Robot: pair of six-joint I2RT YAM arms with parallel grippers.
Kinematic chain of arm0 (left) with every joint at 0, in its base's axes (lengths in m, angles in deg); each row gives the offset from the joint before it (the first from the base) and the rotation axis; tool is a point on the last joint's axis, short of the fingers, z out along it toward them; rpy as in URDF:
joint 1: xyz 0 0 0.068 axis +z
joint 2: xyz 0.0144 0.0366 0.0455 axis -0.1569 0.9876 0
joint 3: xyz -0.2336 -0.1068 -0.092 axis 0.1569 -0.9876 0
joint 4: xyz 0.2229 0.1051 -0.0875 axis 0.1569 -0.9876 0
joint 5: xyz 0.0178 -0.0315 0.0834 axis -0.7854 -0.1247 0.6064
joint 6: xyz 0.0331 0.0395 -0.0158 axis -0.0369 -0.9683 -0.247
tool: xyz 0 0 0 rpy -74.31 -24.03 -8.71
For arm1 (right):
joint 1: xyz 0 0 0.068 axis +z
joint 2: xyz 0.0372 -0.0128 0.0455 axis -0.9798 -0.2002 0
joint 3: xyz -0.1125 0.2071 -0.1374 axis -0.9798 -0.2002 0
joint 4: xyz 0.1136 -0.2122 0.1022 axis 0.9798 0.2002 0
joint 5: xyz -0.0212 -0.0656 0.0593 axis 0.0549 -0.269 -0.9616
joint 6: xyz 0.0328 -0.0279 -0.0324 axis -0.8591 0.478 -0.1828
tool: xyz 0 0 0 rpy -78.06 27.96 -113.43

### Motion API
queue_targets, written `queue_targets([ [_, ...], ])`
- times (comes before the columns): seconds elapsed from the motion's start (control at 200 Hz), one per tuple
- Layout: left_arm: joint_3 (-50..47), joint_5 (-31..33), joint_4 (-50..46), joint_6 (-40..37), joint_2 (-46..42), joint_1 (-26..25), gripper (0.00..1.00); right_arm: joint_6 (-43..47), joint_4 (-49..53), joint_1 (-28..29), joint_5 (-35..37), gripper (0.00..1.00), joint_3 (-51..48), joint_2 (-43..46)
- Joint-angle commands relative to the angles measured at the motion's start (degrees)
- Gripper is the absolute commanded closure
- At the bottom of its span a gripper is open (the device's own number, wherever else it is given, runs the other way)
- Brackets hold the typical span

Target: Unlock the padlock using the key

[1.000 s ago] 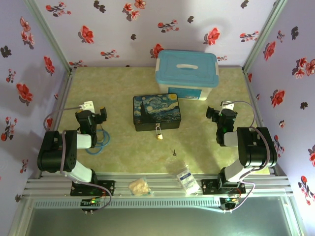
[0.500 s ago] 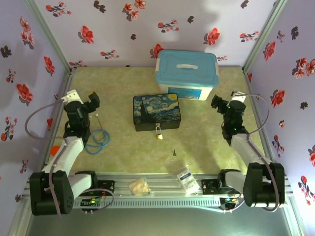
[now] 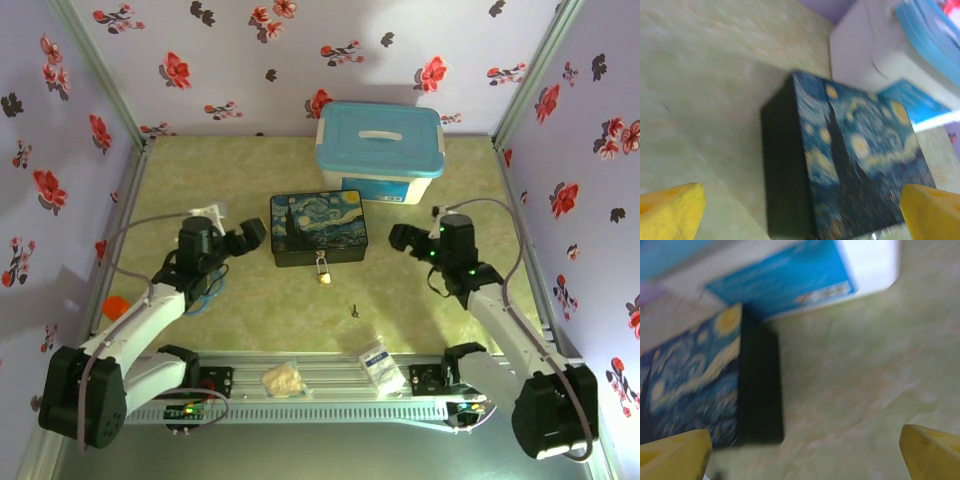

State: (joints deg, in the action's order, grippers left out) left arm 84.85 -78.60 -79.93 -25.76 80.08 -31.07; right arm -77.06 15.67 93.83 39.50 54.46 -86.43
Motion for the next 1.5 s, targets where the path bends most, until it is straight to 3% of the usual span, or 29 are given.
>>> queue_targets([
  [0.0,0.3,3.5,-6.4,3.3,-2.6,-4.9,0.0,-3.7,5.5,6.3,2.5,0.07,-1.9,0.3],
  [0.115,-0.3,3.9,-5.9,5.9,-2.6,-11.1,0.0,-7.0,6.0,14.1,5.5,0.17,-3.3,-2.2],
  [0.235,0.5,5.7,-7.6,8.8,-1.8,-16.8,0.0,-10.4,8.7,20.7,7.4,0.37,-3.3,-5.3],
  [0.395,-0.5,9.6,-6.6,12.0,-1.8,-22.1,0.0,-15.0,6.4,30.6,9.9,0.39,-5.6,-6.5],
  [0.555,-1.5,11.2,-4.7,14.1,-1.2,-25.2,0.0,-16.9,7.0,36.6,12.2,0.44,-5.2,-10.5],
  [1.11,-2.5,12.7,-1.9,16.1,1.5,-27.0,0.0,-18.8,7.9,47.5,20.2,0.59,-0.6,-22.3],
  [1.435,-4.6,13.9,-0.3,17.2,1.3,-27.0,0.0,-20.9,6.4,50.4,18.2,0.71,2.0,-31.4],
  [1.495,-4.9,14.1,-0.1,17.1,1.4,-26.9,0.0,-20.8,6.2,50.5,18.3,0.77,1.7,-32.2],
])
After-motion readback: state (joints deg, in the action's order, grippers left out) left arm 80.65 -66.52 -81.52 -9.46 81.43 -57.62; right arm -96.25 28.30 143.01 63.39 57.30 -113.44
